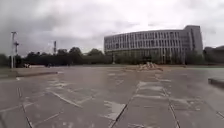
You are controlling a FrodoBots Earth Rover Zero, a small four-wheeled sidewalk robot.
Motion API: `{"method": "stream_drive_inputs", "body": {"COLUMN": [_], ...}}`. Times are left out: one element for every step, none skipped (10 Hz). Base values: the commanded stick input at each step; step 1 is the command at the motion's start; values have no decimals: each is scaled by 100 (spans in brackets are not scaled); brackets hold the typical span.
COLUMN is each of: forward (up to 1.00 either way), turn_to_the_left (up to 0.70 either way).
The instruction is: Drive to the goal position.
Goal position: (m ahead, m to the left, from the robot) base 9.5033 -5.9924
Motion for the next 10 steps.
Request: {"method": "stream_drive_inputs", "body": {"forward": [0, 0, 0, 0, 0, 0, 0, 0, 0, 0], "turn_to_the_left": [-70, -70, -70, -70, -70, -70, -70, -70, -70, 0]}}
